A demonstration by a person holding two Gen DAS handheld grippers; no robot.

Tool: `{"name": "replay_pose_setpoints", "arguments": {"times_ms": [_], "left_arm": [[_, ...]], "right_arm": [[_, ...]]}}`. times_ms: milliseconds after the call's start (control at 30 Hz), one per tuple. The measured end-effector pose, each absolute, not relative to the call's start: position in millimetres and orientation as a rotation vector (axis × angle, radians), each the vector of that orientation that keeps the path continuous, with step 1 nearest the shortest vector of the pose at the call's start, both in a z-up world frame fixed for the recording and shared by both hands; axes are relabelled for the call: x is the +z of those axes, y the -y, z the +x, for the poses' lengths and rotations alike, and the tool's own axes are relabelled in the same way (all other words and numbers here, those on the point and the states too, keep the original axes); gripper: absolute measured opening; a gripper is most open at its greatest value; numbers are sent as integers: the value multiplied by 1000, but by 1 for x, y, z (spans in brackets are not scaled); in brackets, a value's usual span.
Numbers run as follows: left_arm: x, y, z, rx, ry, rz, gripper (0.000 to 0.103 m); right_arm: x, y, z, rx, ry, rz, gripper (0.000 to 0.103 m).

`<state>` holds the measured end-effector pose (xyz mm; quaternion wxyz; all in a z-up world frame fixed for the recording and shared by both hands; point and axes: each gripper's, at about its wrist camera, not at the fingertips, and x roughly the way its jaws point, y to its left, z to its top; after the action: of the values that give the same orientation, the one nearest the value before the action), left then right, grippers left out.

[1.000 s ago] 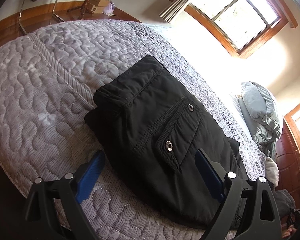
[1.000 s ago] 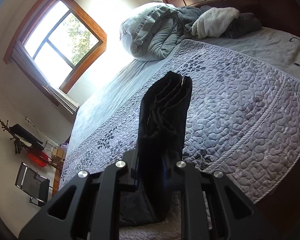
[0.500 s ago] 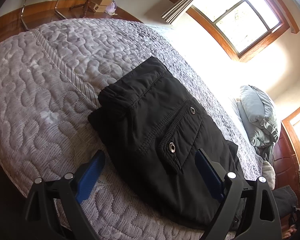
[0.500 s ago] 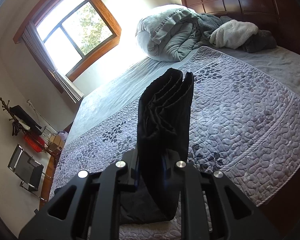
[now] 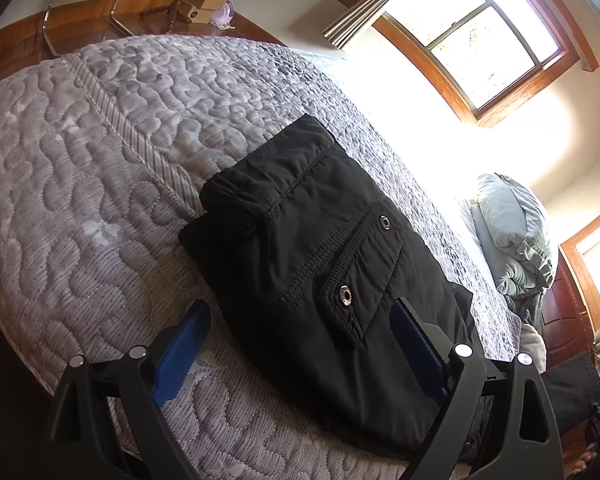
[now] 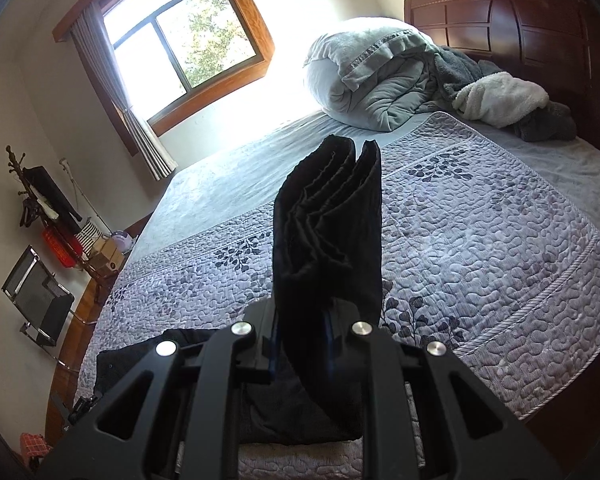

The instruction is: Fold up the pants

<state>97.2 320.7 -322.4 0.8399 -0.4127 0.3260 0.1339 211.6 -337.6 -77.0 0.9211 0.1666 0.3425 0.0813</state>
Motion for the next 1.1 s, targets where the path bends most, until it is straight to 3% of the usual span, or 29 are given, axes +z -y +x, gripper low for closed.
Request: {"name": "replay_pose_setpoints", "arguments": {"times_ms": [1100], "left_arm": [[-328, -308, 126, 297, -781, -801, 92]], "right_arm": [[-67, 258, 207, 205, -644, 58, 15]]}}
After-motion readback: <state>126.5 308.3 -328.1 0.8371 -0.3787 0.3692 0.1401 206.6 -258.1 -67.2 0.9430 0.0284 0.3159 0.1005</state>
